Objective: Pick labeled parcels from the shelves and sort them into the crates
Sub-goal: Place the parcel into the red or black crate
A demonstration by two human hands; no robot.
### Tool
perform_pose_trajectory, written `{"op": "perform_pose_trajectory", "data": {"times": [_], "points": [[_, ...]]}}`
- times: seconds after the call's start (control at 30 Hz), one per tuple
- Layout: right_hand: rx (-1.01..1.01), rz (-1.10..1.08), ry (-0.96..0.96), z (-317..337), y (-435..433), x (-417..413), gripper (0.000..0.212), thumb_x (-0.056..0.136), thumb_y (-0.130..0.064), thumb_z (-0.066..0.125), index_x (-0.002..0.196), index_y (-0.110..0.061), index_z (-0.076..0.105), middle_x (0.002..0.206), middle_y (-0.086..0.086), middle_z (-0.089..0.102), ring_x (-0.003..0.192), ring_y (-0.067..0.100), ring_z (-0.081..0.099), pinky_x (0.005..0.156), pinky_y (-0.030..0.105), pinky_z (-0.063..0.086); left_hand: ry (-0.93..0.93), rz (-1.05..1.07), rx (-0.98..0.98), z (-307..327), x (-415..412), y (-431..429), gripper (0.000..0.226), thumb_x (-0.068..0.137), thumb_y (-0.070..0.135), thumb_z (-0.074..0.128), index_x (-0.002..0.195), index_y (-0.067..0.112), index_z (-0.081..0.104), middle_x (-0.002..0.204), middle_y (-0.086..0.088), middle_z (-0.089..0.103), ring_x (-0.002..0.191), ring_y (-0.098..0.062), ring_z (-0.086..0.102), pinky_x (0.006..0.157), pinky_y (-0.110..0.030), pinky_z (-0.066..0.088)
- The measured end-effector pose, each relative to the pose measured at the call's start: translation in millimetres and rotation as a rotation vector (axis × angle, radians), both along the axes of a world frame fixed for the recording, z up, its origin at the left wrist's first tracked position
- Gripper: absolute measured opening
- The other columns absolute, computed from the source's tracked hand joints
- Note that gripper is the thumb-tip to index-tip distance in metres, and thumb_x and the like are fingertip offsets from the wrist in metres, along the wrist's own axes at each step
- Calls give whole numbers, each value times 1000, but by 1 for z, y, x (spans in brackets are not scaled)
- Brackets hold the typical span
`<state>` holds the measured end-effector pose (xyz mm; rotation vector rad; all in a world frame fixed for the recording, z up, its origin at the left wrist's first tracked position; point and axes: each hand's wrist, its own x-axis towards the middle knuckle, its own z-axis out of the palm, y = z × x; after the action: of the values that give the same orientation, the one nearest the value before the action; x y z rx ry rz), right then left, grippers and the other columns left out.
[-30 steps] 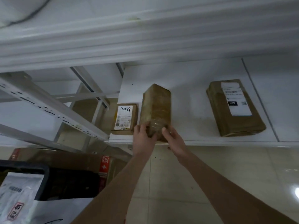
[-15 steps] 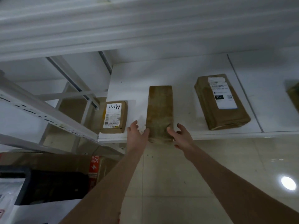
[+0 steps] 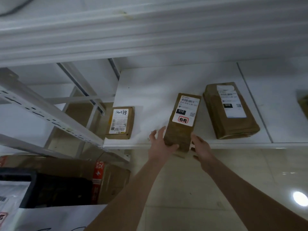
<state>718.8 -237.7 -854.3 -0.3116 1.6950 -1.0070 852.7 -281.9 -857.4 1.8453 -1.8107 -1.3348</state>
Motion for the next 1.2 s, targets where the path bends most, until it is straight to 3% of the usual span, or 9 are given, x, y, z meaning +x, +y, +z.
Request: {"op": "perform_pose_trajectory", "data": {"times": [0.13, 0.2, 0.3, 0.47, 0.6, 0.77, 0.9, 1.07, 1.2], "points": [[-49, 151, 68, 0, 2, -10, 62, 92, -39, 60, 146, -23, 35, 137, 5, 50, 117, 21, 50, 95, 38, 44, 8, 51, 97, -5, -10, -1, 94, 81, 41, 70, 153, 18, 13, 151, -6, 31, 135, -28, 39, 107, -45, 39], [-47, 153, 45, -2, 1, -8, 61, 93, -33, 60, 147, -25, 32, 126, 3, 55, 100, 15, 56, 80, 31, 48, 66, 75, 131, -5, -12, -2, 85, 84, 42, 67, 151, 18, 20, 144, -6, 44, 131, -27, 46, 106, -47, 41], [-36, 107, -33, -8, -1, -5, 57, 95, -24, 58, 146, -25, 33, 109, -1, 57, 80, 5, 54, 59, 23, 43, 138, 118, 179, -4, -12, -5, 75, 92, 36, 59, 153, 18, 18, 146, -7, 43, 134, -27, 42, 110, -43, 35], [89, 196, -34, -4, 7, -15, 54, 87, -15, 58, 138, -22, 39, 109, 5, 58, 86, 16, 57, 69, 28, 47, 215, 157, 286, -4, -4, -2, 67, 93, 45, 54, 150, 29, 23, 146, -5, 44, 130, -28, 46, 107, -41, 38], [138, 333, -83, -3, 17, -19, 45, 84, -20, 63, 127, -15, 49, 107, 5, 63, 94, 20, 60, 83, 35, 52, 257, 205, 378, -2, 1, 6, 56, 92, 37, 59, 143, 31, 37, 131, -9, 55, 108, -25, 58, 88, -36, 50], [123, 275, -82, 8, 33, -12, 42, 85, -5, 60, 125, -6, 45, 111, 8, 61, 88, 20, 62, 66, 31, 51, 330, 216, 437, 18, 10, 27, 45, 96, 18, 54, 139, 26, 42, 117, -4, 58, 90, -15, 58, 63, -25, 46], [98, 268, -84, 28, 43, -2, 50, 83, 3, 58, 127, -13, 40, 121, 9, 57, 95, 20, 59, 65, 29, 49, 370, 215, 420, 37, 26, 40, 48, 96, 9, 52, 138, 28, 41, 131, -2, 54, 94, -11, 56, 75, -32, 49], [64, 382, -79, 64, 45, 16, 71, 83, -2, 65, 141, -27, 32, 116, 4, 57, 97, 19, 60, 64, 28, 49, 380, 250, 442, 70, 50, 55, 68, 93, 5, 54, 148, 33, 27, 142, 2, 48, 123, -24, 49, 93, -46, 47], [42, 424, -57, 89, 53, 35, 70, 83, 2, 63, 140, -25, 33, 117, 4, 58, 103, 23, 59, 67, 29, 50, 380, 303, 422, 96, 67, 73, 63, 87, 6, 58, 139, 37, 42, 132, 4, 55, 117, -23, 53, 95, -51, 47]]}}
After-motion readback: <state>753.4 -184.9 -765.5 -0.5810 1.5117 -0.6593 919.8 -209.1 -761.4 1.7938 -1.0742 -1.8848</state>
